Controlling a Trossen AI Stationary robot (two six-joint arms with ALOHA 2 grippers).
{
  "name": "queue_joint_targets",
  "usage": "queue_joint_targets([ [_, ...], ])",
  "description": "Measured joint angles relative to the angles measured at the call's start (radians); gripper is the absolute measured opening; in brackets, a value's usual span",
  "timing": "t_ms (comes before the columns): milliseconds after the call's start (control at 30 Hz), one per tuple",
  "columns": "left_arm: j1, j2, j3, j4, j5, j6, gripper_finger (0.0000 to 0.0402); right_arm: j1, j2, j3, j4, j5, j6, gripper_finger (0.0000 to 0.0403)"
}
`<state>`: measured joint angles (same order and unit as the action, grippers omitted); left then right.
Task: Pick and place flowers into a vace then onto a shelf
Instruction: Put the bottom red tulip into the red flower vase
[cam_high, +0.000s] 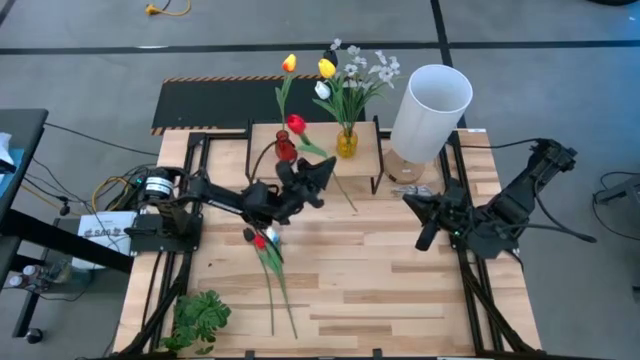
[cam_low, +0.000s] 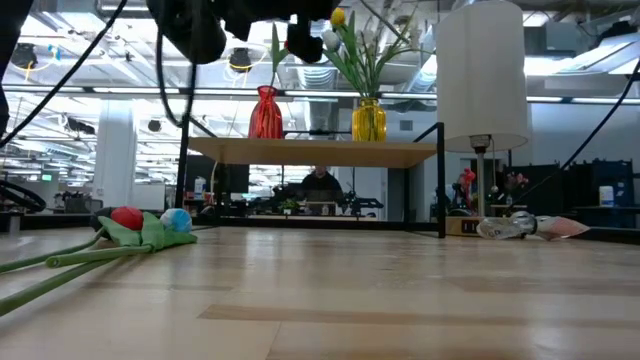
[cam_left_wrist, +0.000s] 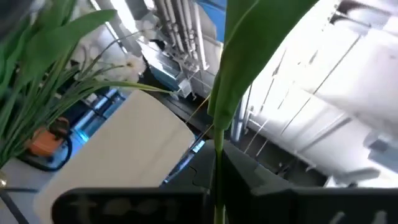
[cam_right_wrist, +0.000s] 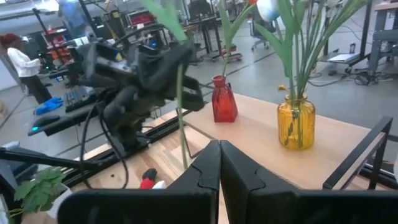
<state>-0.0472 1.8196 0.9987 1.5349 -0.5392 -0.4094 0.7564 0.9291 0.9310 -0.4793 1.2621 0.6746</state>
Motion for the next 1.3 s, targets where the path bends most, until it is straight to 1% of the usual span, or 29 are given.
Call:
queue_joint_targets([
  [133,-0.011,-0.012,0.021,-0.015,-0.017,0.116,0.0000,-0.020,0.000,0.000,0.000,-0.003,0.000,0.0000],
  [233,-0.010,-0.065,0.030,-0.033,-0.064,0.265,0.0000,-0.026,0.000,0.000,0.005,-0.003,0.000,0.0000],
  [300,-0.016,-0.122,0.030,-0.084,-0.163,0.407,0.0000,-0.023,0.002,0.000,0.015,-0.004,0.000,0.0000],
  [400,-0.034,-0.234,0.031,-0.172,-0.363,0.666,0.0000,-0.024,0.019,0.000,0.024,-0.005,0.000,0.0000],
  [467,-0.038,-0.294,0.032,-0.196,-0.469,0.809,0.0000,-0.024,0.029,0.000,0.024,-0.005,0.000,0.0000],
  [533,-0.031,-0.330,0.032,-0.195,-0.524,0.917,0.0000,-0.024,0.040,0.000,0.024,-0.004,0.005,0.0000],
  [633,-0.008,-0.361,0.032,-0.193,-0.547,1.016,0.0000,-0.027,0.047,0.000,0.025,-0.007,0.007,0.0000],
  [733,0.026,-0.362,0.032,-0.205,-0.574,1.069,0.0000,-0.035,0.066,0.000,0.035,-0.008,0.007,0.0000],
  [800,0.055,-0.362,0.032,-0.239,-0.571,1.078,0.0000,-0.039,0.071,0.000,0.047,-0.007,0.007,0.0000],
  [867,0.088,-0.362,0.032,-0.270,-0.551,1.070,0.0000,-0.038,0.074,0.000,0.053,-0.007,0.007,0.0000],
  [1000,0.159,-0.361,0.031,-0.270,-0.493,1.060,0.0000,-0.030,0.075,0.000,0.063,-0.011,0.007,0.0000],
  [1100,0.199,-0.361,0.031,-0.286,-0.469,1.009,0.0000,-0.030,0.075,0.000,0.065,-0.012,0.007,0.0000],
  [1300,0.248,-0.361,0.031,-0.389,-0.420,0.862,0.0000,-0.030,0.075,0.000,0.065,-0.021,0.007,0.0000],
])
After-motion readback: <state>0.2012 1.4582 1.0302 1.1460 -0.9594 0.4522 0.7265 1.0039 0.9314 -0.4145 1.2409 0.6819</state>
